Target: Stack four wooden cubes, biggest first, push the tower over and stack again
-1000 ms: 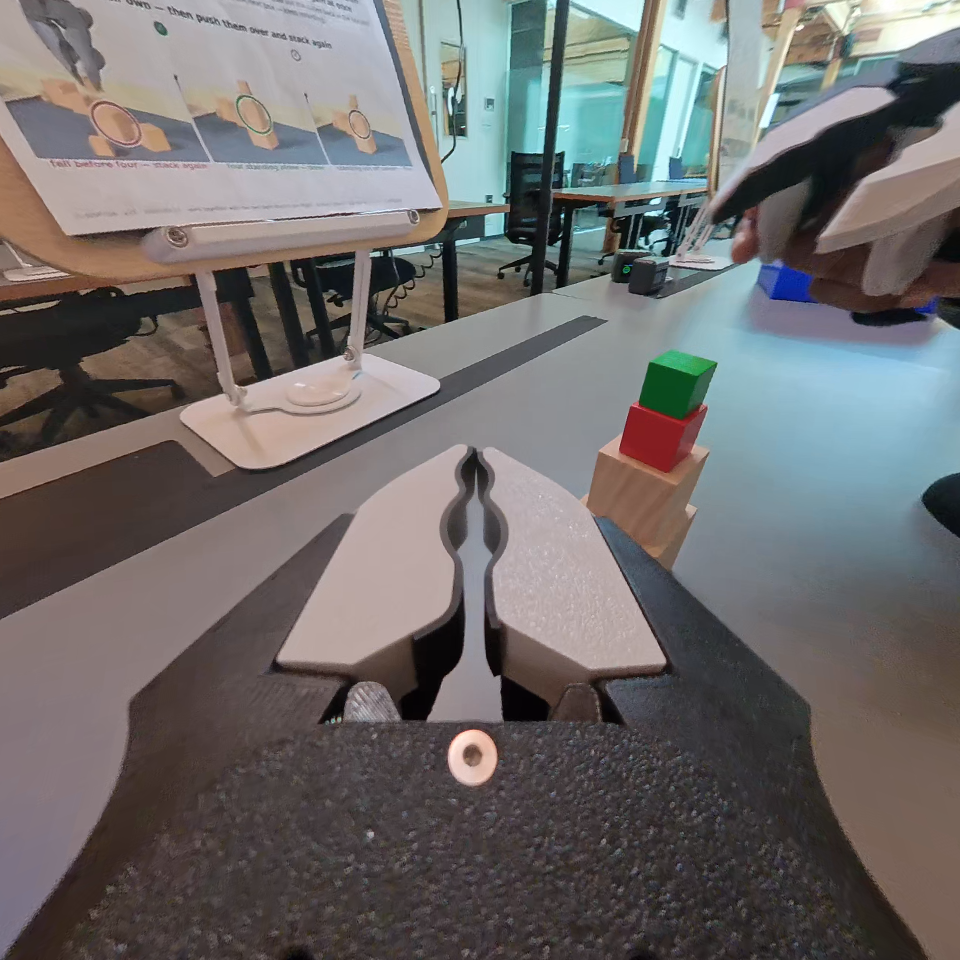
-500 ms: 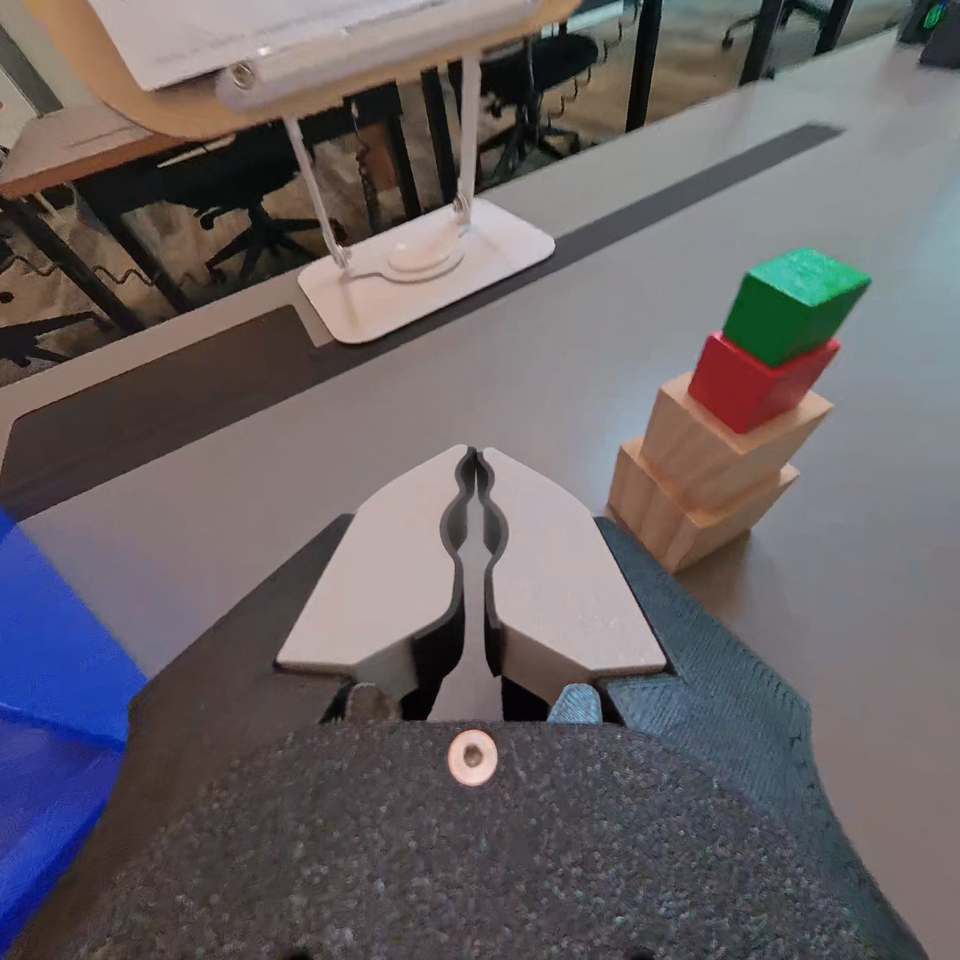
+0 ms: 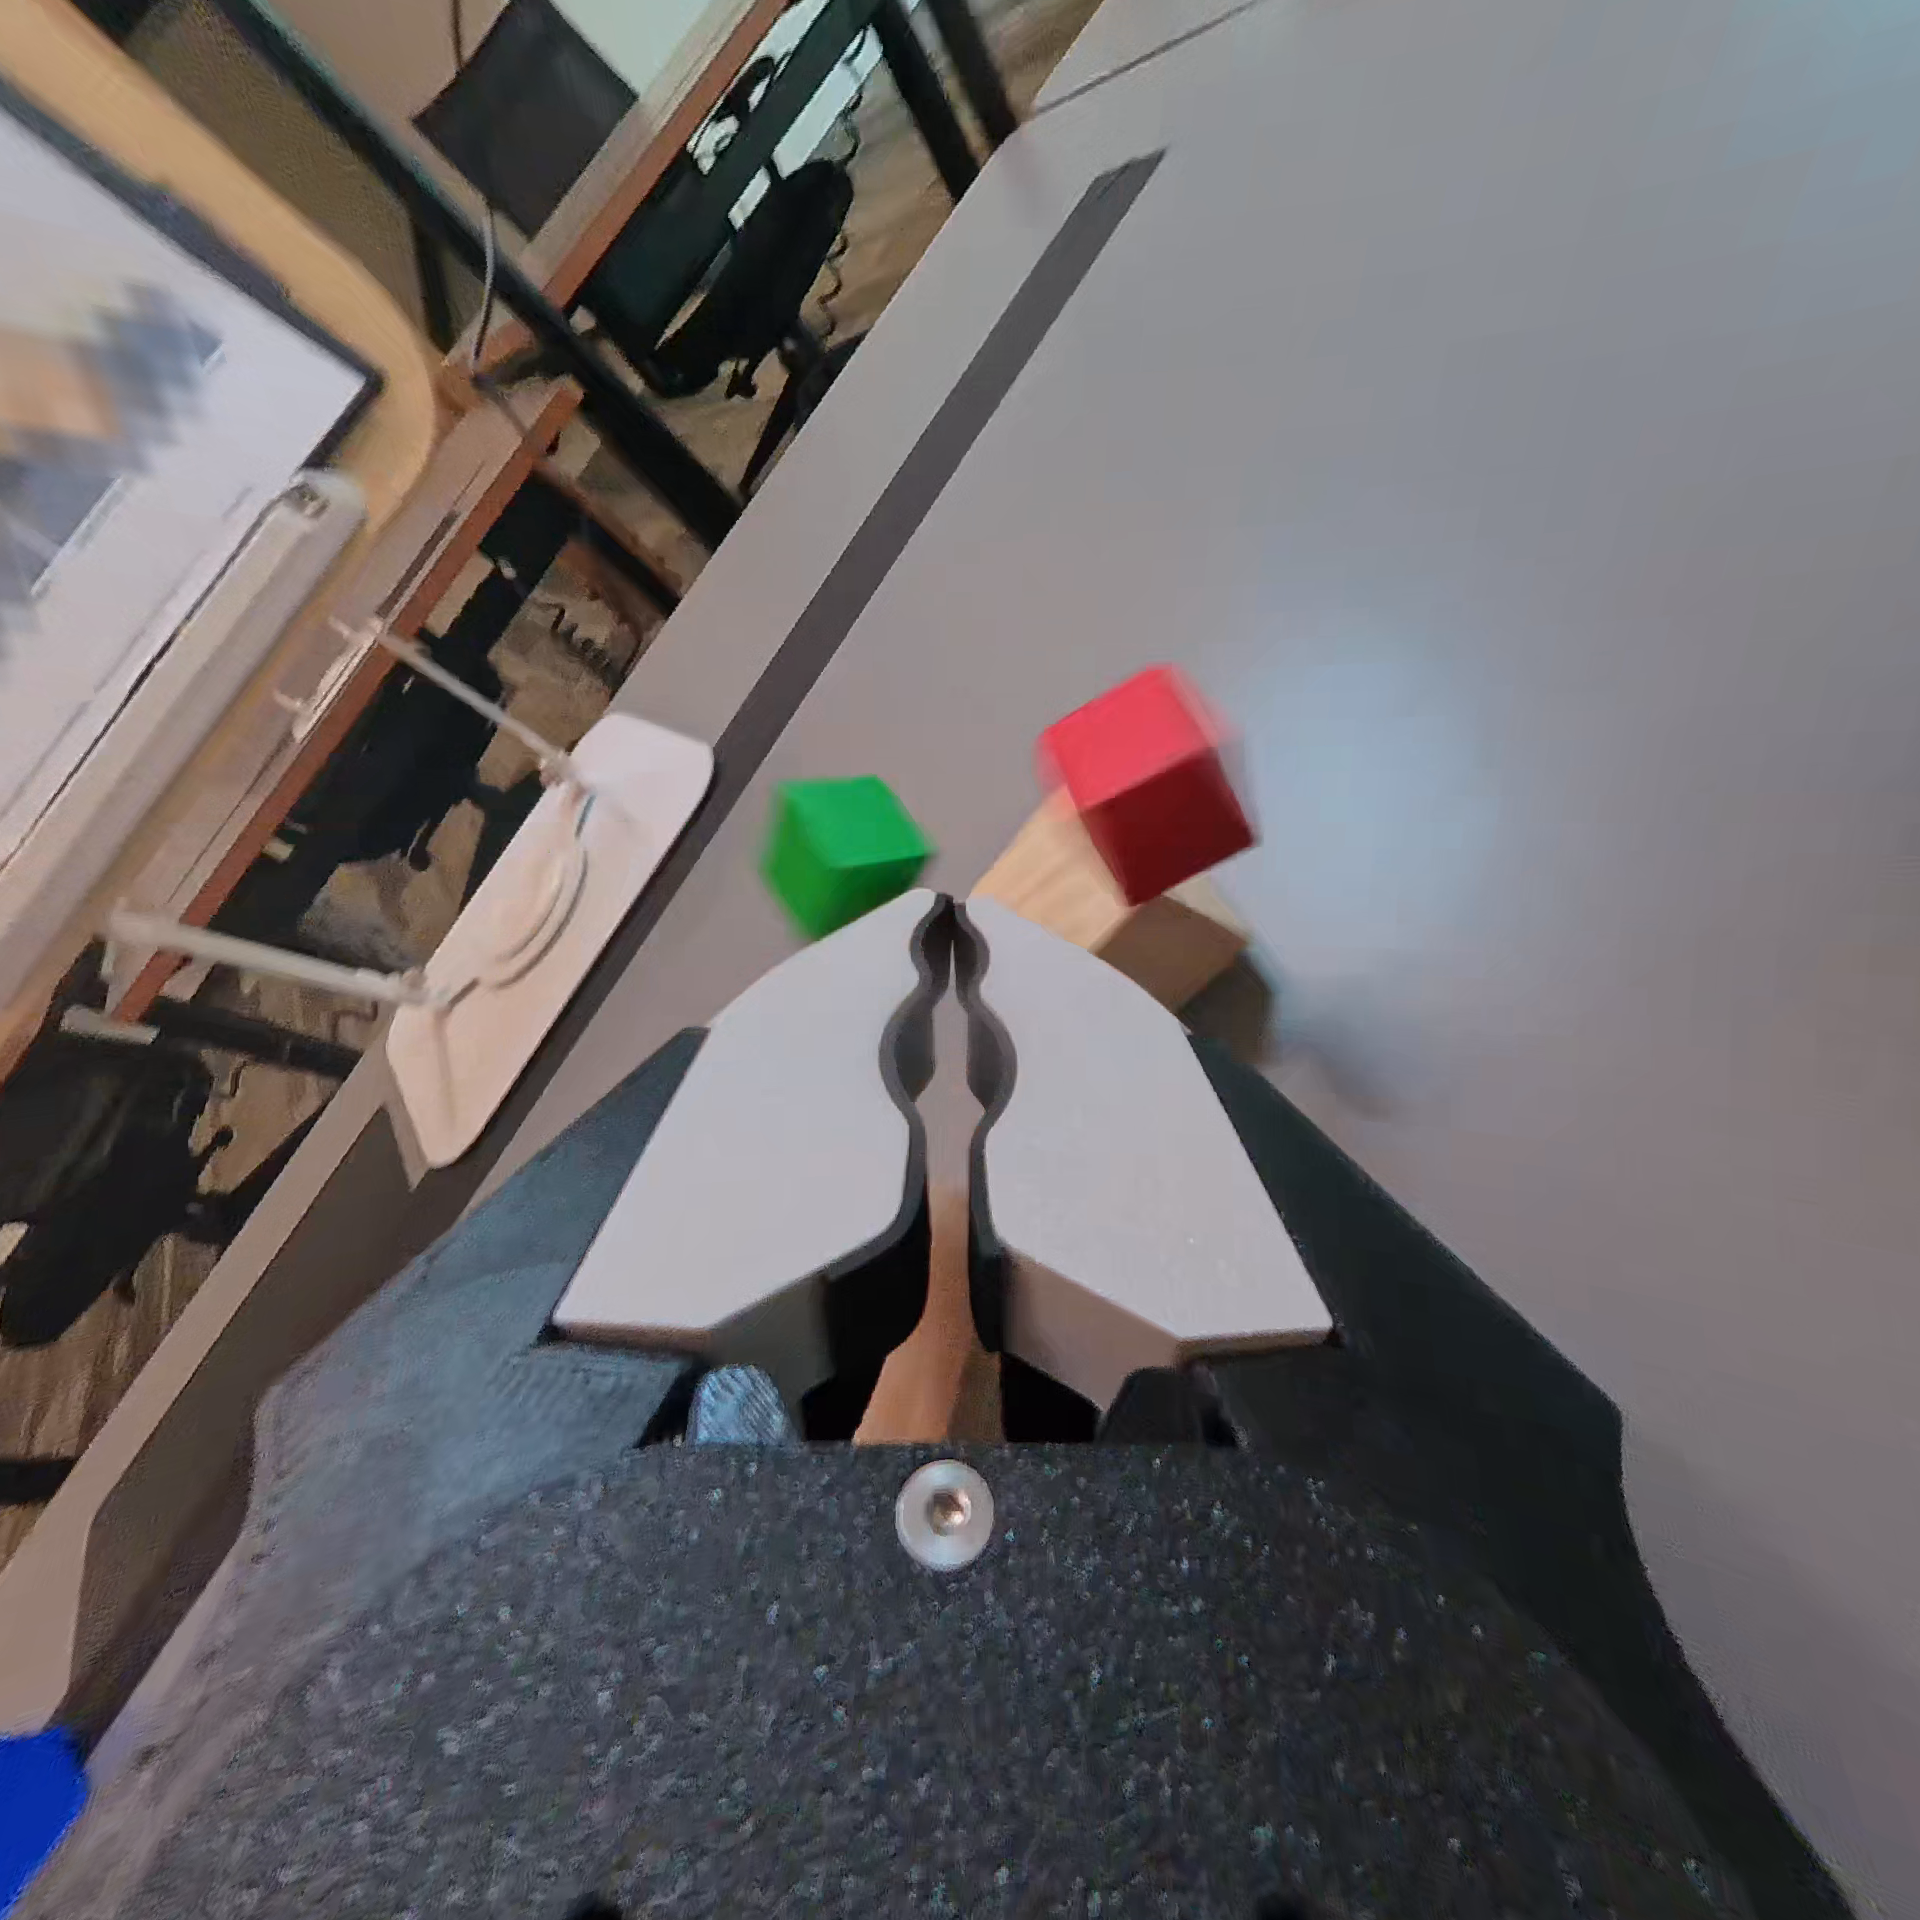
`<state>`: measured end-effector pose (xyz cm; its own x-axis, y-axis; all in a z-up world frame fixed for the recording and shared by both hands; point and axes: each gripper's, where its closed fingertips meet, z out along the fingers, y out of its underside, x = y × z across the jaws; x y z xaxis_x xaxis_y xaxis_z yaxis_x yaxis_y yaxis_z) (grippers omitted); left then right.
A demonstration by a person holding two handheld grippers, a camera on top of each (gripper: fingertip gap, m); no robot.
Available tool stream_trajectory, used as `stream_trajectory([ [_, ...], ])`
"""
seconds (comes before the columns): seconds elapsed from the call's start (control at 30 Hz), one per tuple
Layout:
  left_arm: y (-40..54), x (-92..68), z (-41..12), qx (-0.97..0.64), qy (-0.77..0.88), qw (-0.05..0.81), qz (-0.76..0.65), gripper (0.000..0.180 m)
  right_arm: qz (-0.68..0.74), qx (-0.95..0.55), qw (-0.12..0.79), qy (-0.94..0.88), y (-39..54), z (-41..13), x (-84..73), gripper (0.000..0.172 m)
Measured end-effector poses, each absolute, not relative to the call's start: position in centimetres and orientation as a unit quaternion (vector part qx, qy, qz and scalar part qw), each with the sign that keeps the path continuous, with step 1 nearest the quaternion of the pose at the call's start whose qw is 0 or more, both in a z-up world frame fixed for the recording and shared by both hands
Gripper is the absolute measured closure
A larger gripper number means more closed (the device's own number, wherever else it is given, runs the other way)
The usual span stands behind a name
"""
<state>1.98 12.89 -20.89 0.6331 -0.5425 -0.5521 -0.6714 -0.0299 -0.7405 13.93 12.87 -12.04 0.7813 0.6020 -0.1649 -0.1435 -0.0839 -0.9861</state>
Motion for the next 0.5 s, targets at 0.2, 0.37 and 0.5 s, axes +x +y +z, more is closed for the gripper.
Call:
stream_trajectory([
  [0.2, 11.5, 2.5, -19.3, -0.695, 0.419, 0.584, 0.014, 0.18, 0.277, -0.689, 0.648, -0.169, 13.2, -13.0, 14.0, 0.17],
  [0.37, 11.1, -2.6, -15.7, -0.714, 0.326, 0.615, -0.077, 0.18, 0.27, -0.696, 0.641, -0.18, 13.3, -13.7, 13.7, 0.169],
  [0.5, 10.5, -8.3, -13.7, -0.711, 0.252, 0.635, -0.166, 0.18, 0.273, -0.697, 0.635, -0.191, 13.2, -14.1, 13.1, 0.167],
])
